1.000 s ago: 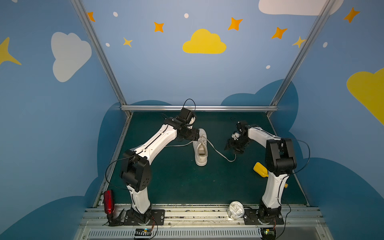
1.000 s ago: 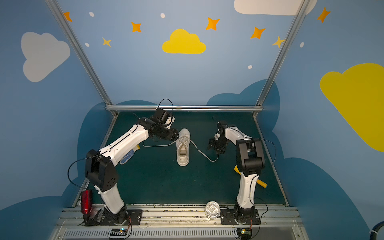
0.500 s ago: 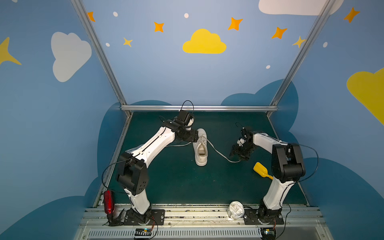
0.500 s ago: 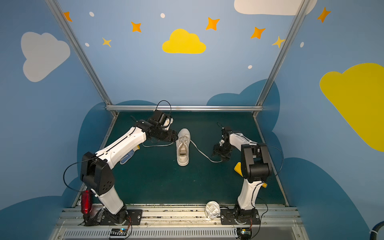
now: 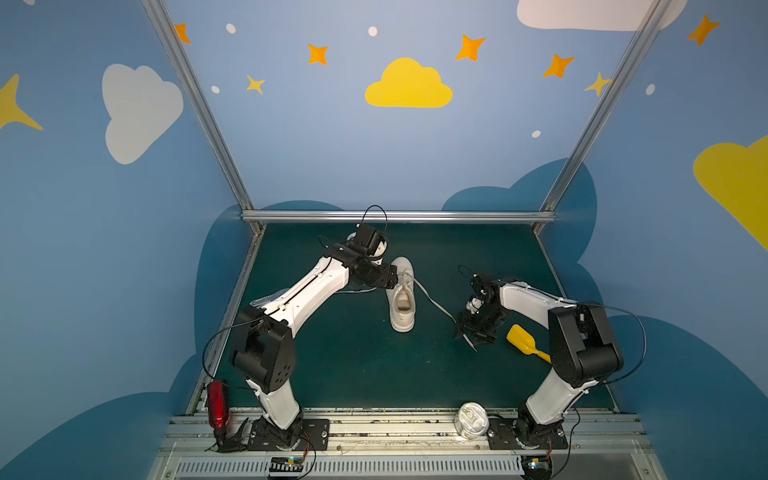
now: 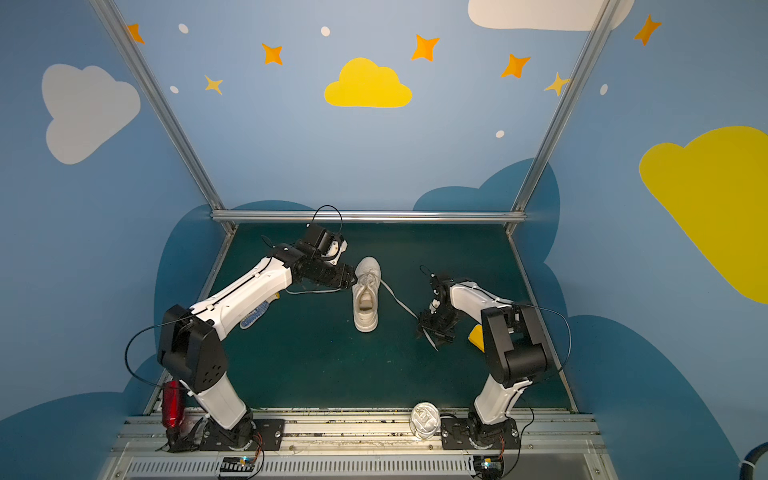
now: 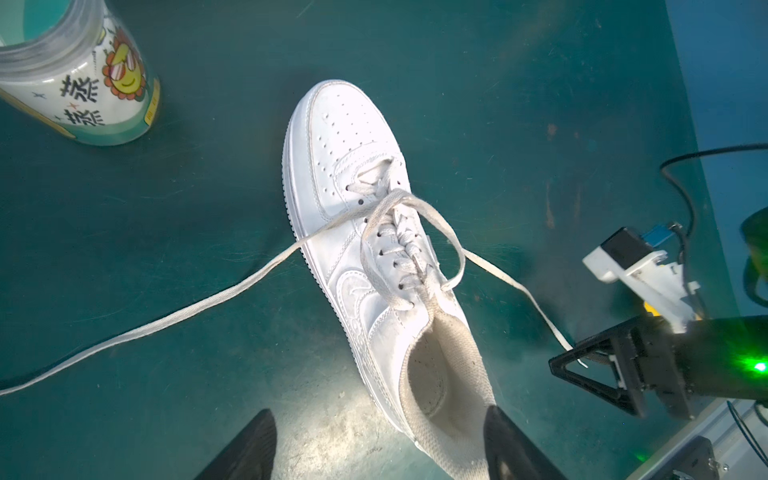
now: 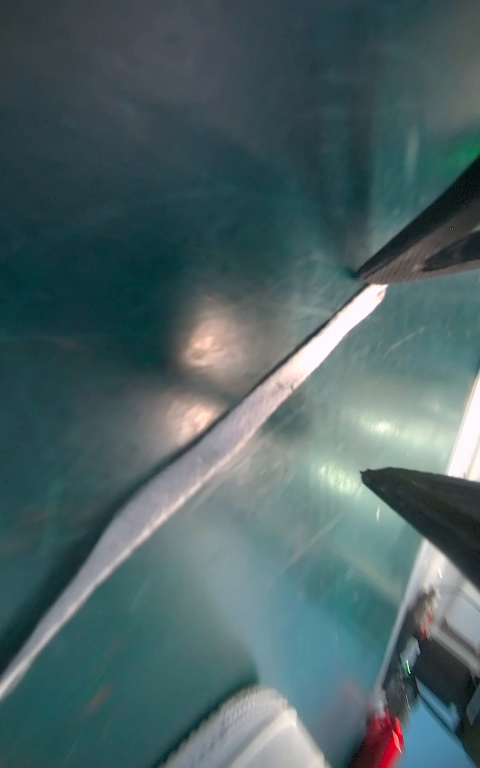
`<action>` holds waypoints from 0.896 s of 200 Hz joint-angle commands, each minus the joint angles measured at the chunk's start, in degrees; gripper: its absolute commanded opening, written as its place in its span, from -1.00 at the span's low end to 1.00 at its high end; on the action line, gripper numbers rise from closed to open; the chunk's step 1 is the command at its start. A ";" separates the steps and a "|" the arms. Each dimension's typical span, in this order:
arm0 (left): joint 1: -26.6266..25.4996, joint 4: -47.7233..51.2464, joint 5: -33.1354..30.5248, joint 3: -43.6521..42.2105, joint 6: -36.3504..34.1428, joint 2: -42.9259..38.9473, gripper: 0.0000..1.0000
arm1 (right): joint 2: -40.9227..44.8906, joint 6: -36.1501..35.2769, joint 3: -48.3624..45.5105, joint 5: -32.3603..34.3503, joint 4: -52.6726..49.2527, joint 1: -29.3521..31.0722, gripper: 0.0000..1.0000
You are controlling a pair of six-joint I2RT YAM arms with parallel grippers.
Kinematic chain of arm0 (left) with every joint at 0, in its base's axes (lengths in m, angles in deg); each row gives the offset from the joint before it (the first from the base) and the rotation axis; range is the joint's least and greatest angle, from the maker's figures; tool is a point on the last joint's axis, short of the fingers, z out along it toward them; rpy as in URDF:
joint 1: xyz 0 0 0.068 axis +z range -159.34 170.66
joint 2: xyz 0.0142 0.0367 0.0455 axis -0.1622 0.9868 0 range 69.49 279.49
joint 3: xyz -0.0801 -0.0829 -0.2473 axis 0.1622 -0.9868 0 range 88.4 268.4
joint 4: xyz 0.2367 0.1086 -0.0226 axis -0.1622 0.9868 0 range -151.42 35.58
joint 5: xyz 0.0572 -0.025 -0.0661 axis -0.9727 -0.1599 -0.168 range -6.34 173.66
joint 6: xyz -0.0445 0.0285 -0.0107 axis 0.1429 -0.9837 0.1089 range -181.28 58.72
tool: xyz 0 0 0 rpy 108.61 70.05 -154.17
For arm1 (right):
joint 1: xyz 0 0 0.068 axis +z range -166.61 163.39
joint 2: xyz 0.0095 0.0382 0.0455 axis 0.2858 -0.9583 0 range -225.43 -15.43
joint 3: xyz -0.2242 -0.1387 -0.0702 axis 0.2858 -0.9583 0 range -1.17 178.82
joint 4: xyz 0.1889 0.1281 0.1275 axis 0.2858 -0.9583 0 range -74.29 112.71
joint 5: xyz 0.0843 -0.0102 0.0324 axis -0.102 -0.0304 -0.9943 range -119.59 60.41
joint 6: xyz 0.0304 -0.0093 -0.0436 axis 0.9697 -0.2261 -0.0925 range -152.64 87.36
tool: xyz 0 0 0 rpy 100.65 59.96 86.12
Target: Tie the shoes
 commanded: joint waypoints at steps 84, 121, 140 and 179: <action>0.21 -0.63 0.99 -1.10 1.38 -1.75 0.57 | -4.91 -9.02 8.33 12.78 -7.49 4.82 -0.24; 0.11 -0.37 1.08 -0.86 1.42 -1.50 0.56 | -6.09 -8.76 7.33 14.11 -7.72 6.25 -0.33; 0.11 -0.19 0.99 -0.75 1.28 -1.33 0.57 | -6.12 -8.69 6.14 13.80 -6.98 6.37 -0.38; 0.09 -0.11 1.26 -0.20 1.51 -0.85 0.57 | -7.95 -8.62 7.21 14.19 -7.75 6.52 -0.63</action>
